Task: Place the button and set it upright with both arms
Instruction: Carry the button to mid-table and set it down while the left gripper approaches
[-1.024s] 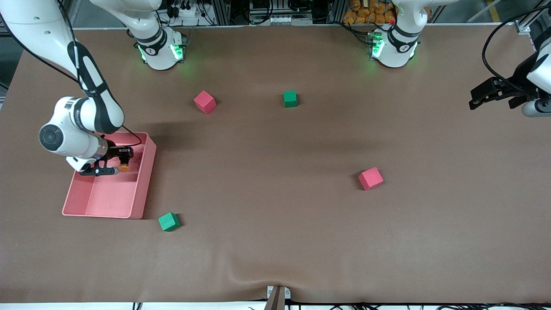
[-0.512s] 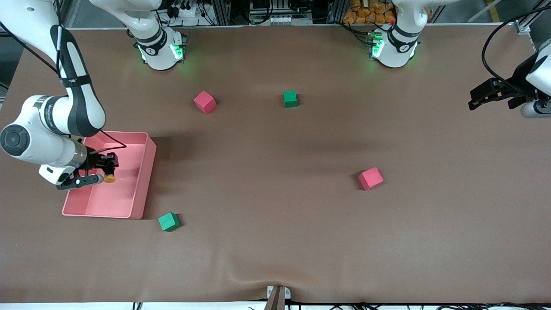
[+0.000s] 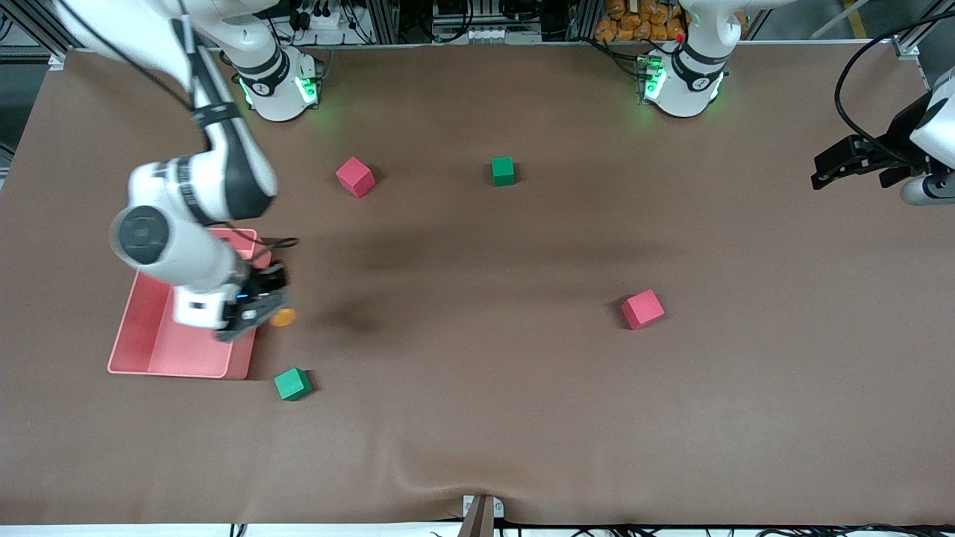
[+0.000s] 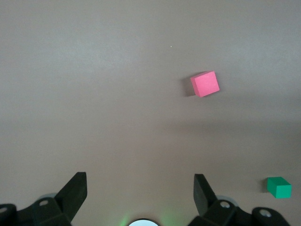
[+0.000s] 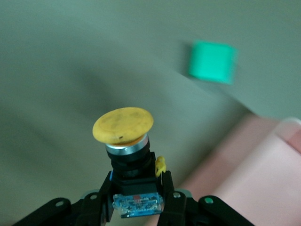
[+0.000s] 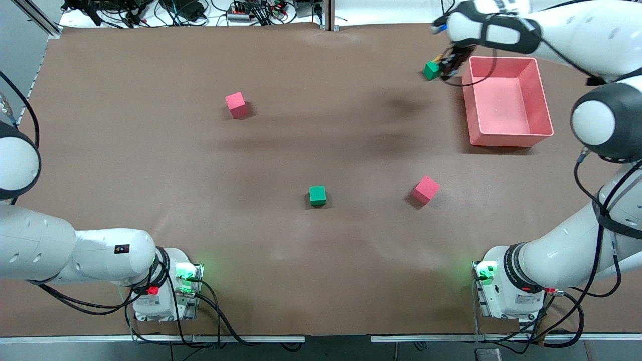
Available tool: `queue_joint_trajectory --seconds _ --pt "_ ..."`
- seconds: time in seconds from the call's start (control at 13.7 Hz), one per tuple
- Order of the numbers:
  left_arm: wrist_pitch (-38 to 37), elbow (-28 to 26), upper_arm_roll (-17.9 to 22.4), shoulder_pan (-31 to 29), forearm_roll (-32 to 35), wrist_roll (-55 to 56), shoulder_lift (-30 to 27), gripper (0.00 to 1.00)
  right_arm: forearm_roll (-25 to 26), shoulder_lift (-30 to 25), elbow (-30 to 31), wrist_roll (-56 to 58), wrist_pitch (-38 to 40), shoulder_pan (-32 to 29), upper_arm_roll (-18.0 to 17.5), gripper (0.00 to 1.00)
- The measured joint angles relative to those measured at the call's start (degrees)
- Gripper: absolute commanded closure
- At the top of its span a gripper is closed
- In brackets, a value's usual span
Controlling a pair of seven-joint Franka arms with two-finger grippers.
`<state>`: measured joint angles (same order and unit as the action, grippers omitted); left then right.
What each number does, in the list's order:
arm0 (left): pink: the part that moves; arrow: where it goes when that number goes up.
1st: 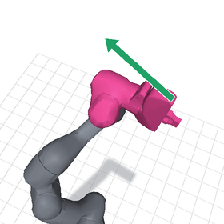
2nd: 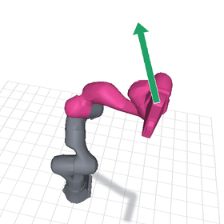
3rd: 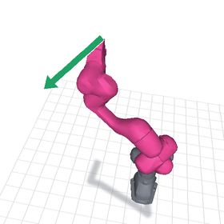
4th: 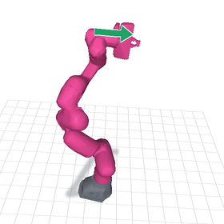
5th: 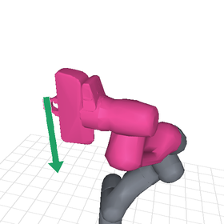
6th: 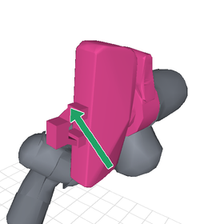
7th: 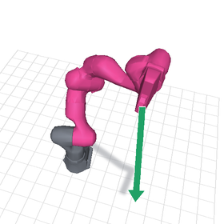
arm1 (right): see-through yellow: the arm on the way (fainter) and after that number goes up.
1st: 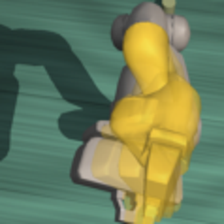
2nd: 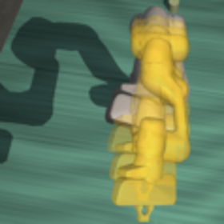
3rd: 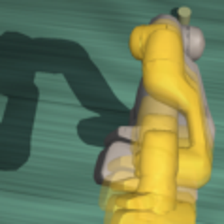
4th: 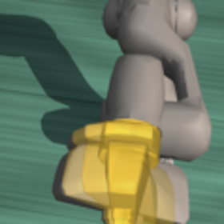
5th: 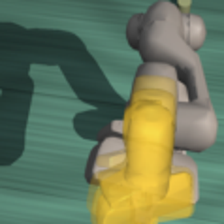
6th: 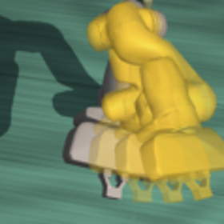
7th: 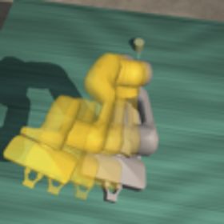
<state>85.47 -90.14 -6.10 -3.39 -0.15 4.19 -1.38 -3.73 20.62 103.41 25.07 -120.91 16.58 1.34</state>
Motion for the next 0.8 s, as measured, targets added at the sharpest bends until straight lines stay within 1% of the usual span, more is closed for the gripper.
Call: queue_joint_trajectory --seconds 0.22,0.37,0.44,0.59,0.73,0.8 --pt "0.00 0.00 0.00 0.00 0.00 0.00 0.11 0.00 -8.18 5.97 -4.70 -0.08 -0.27 6.69 0.01 1.00" --pt "0.00 0.00 -0.01 0.00 0.00 0.00 0.25 0.00 -12.46 11.13 -9.10 -3.51 -0.84 10.69 0.03 1.00" --pt "0.00 0.00 -0.03 0.00 0.00 0.00 0.29 0.00 -13.23 13.65 -11.35 -7.65 -1.40 13.08 0.01 1.00" --pt "-0.05 -0.02 -0.06 0.02 0.00 0.00 0.40 0.00 -13.47 17.69 -15.21 -20.17 -3.72 18.18 0.02 1.00" --pt "-0.40 -0.32 -0.19 0.08 0.00 0.00 0.62 0.00 -13.47 19.94 -17.55 -32.79 -5.43 22.47 0.05 1.00" --pt "-0.51 -0.61 -0.25 0.09 0.00 0.00 0.79 0.00 -13.47 20.74 -18.74 -37.21 -5.69 24.06 0.07 1.00"
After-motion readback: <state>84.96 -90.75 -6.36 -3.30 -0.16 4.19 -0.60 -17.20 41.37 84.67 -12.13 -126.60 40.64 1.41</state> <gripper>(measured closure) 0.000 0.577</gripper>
